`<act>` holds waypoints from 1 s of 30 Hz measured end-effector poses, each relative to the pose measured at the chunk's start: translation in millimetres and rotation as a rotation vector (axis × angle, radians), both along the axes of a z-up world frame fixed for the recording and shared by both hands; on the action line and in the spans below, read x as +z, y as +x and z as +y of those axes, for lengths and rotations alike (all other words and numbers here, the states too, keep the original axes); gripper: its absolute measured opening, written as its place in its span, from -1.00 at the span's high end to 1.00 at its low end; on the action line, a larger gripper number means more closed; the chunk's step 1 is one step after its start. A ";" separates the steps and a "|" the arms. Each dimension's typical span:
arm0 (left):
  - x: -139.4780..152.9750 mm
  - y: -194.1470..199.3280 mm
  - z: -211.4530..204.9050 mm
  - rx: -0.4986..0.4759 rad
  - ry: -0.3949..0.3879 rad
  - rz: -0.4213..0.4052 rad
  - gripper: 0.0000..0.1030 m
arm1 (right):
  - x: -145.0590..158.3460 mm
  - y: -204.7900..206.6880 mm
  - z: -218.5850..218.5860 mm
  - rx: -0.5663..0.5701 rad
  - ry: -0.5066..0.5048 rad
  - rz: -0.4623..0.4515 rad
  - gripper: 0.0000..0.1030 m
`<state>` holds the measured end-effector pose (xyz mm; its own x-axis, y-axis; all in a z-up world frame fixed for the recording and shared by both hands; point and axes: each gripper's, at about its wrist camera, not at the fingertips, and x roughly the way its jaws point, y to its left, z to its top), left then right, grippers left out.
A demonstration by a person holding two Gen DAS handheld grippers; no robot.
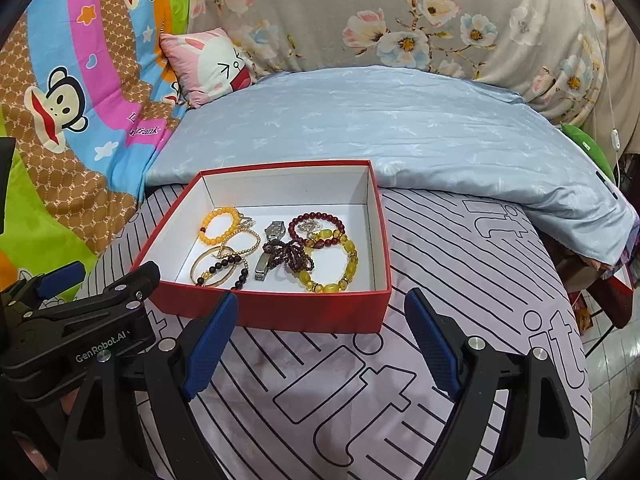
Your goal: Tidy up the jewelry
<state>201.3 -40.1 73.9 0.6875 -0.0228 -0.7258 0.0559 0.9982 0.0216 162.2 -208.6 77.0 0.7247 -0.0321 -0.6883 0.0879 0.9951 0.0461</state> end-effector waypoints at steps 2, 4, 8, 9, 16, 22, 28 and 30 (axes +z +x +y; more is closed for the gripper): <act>-0.3 0.2 0.7 0.002 -0.001 0.007 -0.74 | 0.4 0.1 1.1 0.001 0.000 0.000 -0.59; -0.5 0.4 1.4 0.006 -0.002 0.014 -0.74 | 0.9 -0.1 1.5 0.001 -0.004 -0.001 -0.59; 1.2 -0.7 1.5 0.006 0.007 0.013 -0.74 | 2.4 -1.2 4.2 0.002 -0.008 -0.004 -0.59; 1.8 -1.2 0.9 0.004 0.007 0.013 -0.74 | 2.8 -1.6 4.1 0.003 -0.006 -0.005 -0.59; 2.7 0.8 0.0 -0.014 0.013 0.023 -0.74 | 4.4 -2.9 6.8 0.000 -0.011 -0.009 -0.59; 3.7 0.9 -1.1 -0.019 0.029 0.016 -0.74 | 3.8 -3.4 5.6 -0.001 -0.007 -0.006 -0.59; 4.2 0.5 -2.2 -0.018 0.031 0.014 -0.74 | 3.9 -3.2 5.6 -0.002 -0.008 -0.006 -0.59; 4.1 0.5 -2.1 -0.018 0.031 0.014 -0.74 | 4.0 -3.2 5.4 -0.002 -0.007 -0.006 -0.59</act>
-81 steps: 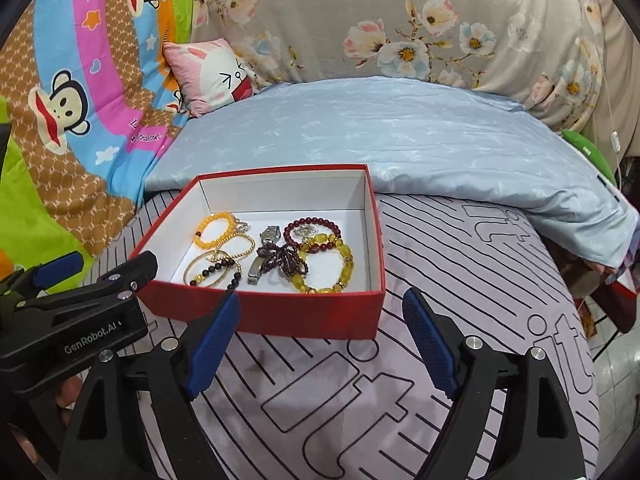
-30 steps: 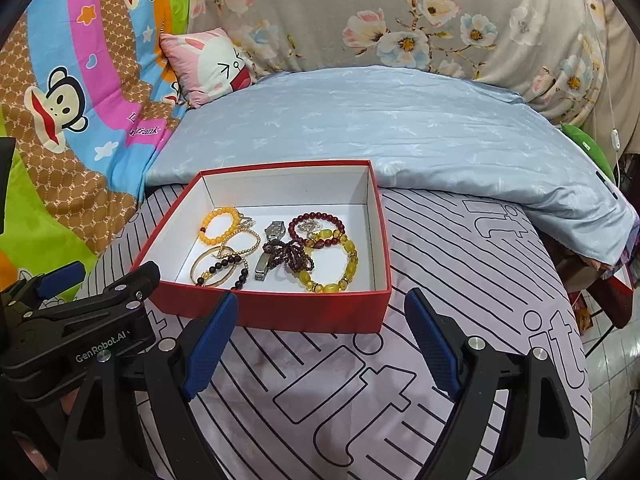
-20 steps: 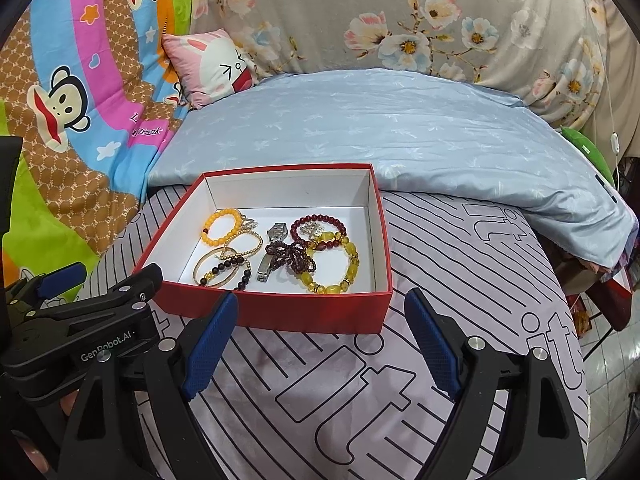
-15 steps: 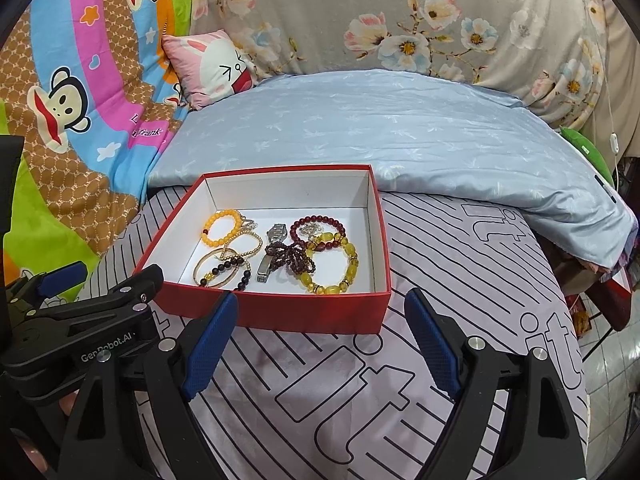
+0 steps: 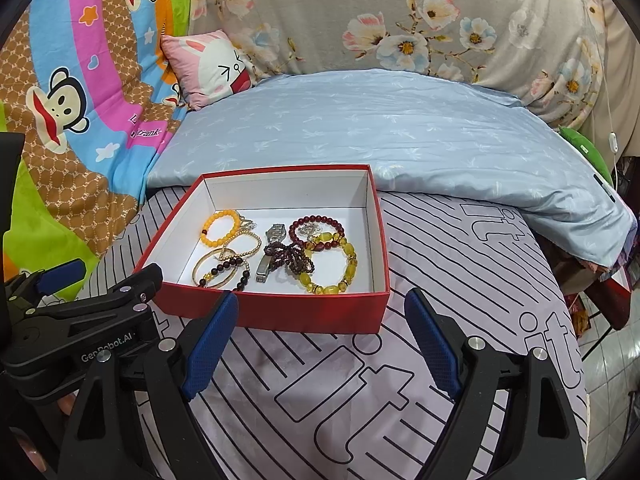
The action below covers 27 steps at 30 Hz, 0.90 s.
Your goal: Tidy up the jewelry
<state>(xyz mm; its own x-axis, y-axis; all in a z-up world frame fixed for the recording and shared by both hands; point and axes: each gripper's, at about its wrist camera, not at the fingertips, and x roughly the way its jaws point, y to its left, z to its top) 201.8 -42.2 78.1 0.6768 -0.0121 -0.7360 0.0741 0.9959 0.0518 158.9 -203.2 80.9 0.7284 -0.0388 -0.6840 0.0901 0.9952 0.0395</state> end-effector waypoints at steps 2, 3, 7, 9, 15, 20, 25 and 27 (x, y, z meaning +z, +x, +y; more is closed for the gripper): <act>0.1 0.1 0.1 -0.001 -0.001 0.001 -0.74 | -0.1 -0.2 -0.5 0.000 0.000 0.000 -0.59; 0.1 0.0 0.1 -0.002 -0.003 0.001 -0.74 | -0.1 -0.1 -0.6 0.001 0.001 0.000 -0.59; 0.3 -0.4 0.0 -0.001 0.001 -0.003 -0.74 | 0.1 -0.4 -0.4 0.001 -0.003 0.000 -0.59; 0.5 -0.4 -0.2 -0.001 0.003 -0.007 -0.74 | -0.3 -0.1 -0.3 0.001 0.001 0.000 -0.59; 0.8 0.3 -1.3 -0.008 0.011 -0.010 -0.74 | -0.4 0.2 -0.4 0.001 0.000 0.000 -0.59; -2.0 1.4 0.9 0.004 0.001 -0.001 -0.74 | -1.0 0.4 0.5 0.004 -0.003 0.002 -0.59; -3.6 0.6 1.4 0.021 0.016 -0.010 -0.74 | -3.2 0.7 0.1 0.003 -0.011 0.008 -0.59; -3.4 0.6 0.9 0.018 0.018 -0.017 -0.74 | -4.0 1.0 0.9 -0.002 -0.010 0.008 -0.62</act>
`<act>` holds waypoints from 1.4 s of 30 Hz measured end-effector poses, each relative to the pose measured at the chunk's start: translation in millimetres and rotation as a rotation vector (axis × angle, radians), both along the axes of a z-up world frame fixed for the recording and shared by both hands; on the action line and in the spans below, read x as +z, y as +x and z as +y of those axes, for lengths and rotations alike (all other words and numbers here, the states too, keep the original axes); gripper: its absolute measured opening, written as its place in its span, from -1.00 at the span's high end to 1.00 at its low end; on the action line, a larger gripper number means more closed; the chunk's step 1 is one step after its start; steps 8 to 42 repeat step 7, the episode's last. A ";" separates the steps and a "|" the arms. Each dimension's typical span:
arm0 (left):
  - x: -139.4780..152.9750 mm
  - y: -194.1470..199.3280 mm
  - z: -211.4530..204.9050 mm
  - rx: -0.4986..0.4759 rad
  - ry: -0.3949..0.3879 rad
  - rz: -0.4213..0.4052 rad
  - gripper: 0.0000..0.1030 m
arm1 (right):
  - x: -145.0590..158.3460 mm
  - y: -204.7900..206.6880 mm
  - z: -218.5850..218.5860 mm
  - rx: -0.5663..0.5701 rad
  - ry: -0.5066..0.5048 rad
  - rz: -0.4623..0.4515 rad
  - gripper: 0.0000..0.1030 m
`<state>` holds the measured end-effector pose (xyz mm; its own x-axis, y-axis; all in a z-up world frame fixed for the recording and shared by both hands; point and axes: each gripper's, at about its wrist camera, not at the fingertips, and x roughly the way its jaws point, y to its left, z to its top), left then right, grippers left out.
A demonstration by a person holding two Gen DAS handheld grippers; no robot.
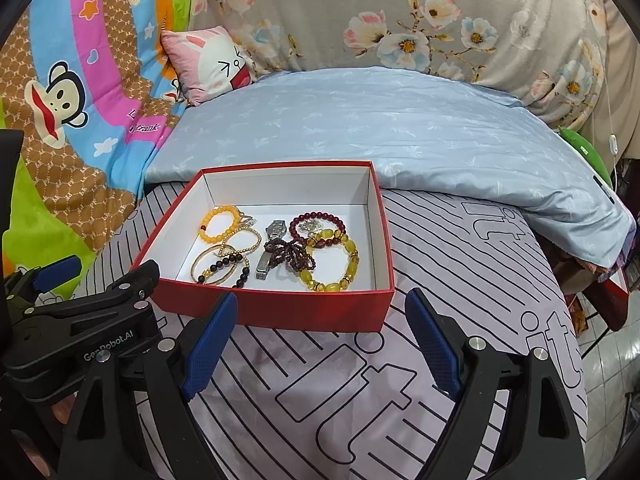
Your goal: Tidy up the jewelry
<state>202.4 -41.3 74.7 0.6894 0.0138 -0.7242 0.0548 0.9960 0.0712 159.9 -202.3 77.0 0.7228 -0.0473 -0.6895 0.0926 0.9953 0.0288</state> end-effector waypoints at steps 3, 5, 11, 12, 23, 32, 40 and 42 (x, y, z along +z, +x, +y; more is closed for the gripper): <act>0.6 0.0 -0.3 -0.004 -0.004 -0.009 -0.74 | -0.5 0.3 -0.8 -0.008 0.001 -0.002 -0.63; 1.0 0.7 -0.4 -0.008 -0.010 -0.010 -0.74 | -0.4 0.3 1.6 -0.011 0.001 -0.003 -0.63; 0.2 1.0 -0.4 -0.009 -0.014 -0.007 -0.73 | -0.3 1.0 2.6 -0.014 0.000 -0.001 -0.63; 0.2 1.0 -0.4 -0.009 -0.014 -0.007 -0.73 | -0.3 1.0 2.6 -0.014 0.000 -0.001 -0.63; 0.2 1.0 -0.4 -0.009 -0.014 -0.007 -0.73 | -0.3 1.0 2.6 -0.014 0.000 -0.001 -0.63; 0.2 1.0 -0.4 -0.009 -0.014 -0.007 -0.73 | -0.3 1.0 2.6 -0.014 0.000 -0.001 -0.63; 0.2 1.0 -0.4 -0.009 -0.014 -0.007 -0.73 | -0.3 1.0 2.6 -0.014 0.000 -0.001 -0.63; 0.2 1.0 -0.4 -0.009 -0.014 -0.007 -0.73 | -0.3 1.0 2.6 -0.014 0.000 -0.001 -0.63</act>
